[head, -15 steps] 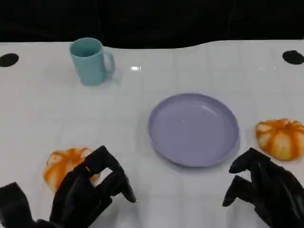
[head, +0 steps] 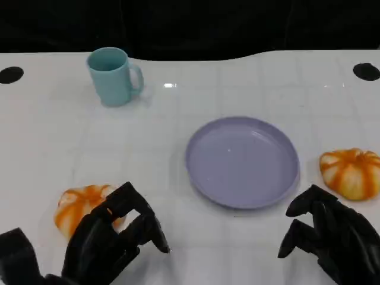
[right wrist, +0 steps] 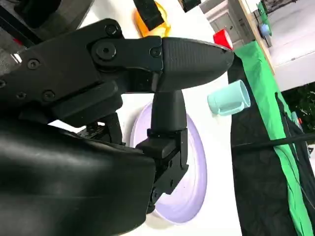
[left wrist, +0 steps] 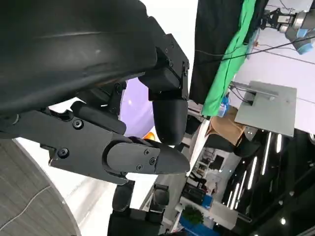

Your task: Grasp the bread from the table and place it into the plate.

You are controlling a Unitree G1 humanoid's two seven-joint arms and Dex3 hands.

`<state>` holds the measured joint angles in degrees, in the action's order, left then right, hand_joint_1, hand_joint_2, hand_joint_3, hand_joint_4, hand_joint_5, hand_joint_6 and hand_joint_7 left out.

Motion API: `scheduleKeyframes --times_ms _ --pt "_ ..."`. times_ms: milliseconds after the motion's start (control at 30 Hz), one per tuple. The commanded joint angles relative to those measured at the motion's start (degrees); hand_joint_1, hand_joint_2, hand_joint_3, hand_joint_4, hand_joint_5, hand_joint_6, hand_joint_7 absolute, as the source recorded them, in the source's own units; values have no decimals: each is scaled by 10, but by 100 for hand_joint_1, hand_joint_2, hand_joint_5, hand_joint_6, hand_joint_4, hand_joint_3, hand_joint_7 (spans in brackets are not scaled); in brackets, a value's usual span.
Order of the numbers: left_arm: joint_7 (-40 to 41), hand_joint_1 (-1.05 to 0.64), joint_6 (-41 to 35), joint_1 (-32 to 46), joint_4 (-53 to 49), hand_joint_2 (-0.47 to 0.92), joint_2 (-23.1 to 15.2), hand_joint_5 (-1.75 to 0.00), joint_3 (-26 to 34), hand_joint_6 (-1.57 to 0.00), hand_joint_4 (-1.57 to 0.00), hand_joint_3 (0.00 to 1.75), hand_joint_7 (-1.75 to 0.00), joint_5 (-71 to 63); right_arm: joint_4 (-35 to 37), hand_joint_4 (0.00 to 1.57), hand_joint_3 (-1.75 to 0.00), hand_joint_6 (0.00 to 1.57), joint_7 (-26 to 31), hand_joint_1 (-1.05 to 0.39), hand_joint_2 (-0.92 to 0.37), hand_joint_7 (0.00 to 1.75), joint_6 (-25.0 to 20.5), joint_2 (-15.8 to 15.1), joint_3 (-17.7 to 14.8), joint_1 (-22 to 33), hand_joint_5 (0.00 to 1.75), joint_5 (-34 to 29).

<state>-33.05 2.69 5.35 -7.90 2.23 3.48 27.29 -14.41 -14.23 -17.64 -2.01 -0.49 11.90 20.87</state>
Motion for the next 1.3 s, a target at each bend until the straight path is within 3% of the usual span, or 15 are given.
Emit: scheduleKeyframes --times_ms 33,300,500,667,833,1033,1233,1300 --pt "-3 -57 10 -1 -4 92 -6 -175 5 -53 -67 25 -153 -3 0 60 -49 42 1 -51 -92 171 0 -3 -5 -1 175 1" --pt "-9 -57 26 -3 -7 92 -7 -175 5 -52 -62 27 -148 -5 0 60 -48 44 3 -52 -92 170 -4 -4 -4 -2 175 0" --pt "10 -58 72 -4 -2 92 -14 -152 1 -63 -60 30 -109 -43 -2 60 -48 43 2 -52 -92 170 -4 -4 -5 -2 175 1" --pt "44 -59 98 0 33 92 -36 -129 -6 -72 -57 21 -60 -112 -2 59 -48 43 3 -51 -92 170 0 -1 -5 -1 175 1" --pt "52 -55 109 3 61 92 -65 -113 -12 -73 -51 14 -31 -151 -3 60 -49 42 0 -50 -92 171 2 -5 -3 0 175 -2" --pt "76 -55 116 8 112 92 -112 -91 -16 -70 -46 5 -10 -224 -9 60 -50 41 5 -50 -92 171 -4 -2 -2 3 175 1" --pt "89 -54 113 11 126 92 -126 -86 -23 -69 -44 4 -7 -238 -10 61 -51 41 6 -50 -92 172 -5 -2 -2 3 175 2" --pt "106 -56 137 9 153 92 -169 -76 -24 -61 -36 5 -3 -323 -12 60 -52 40 3 -50 -92 172 -1 -3 0 5 175 1"
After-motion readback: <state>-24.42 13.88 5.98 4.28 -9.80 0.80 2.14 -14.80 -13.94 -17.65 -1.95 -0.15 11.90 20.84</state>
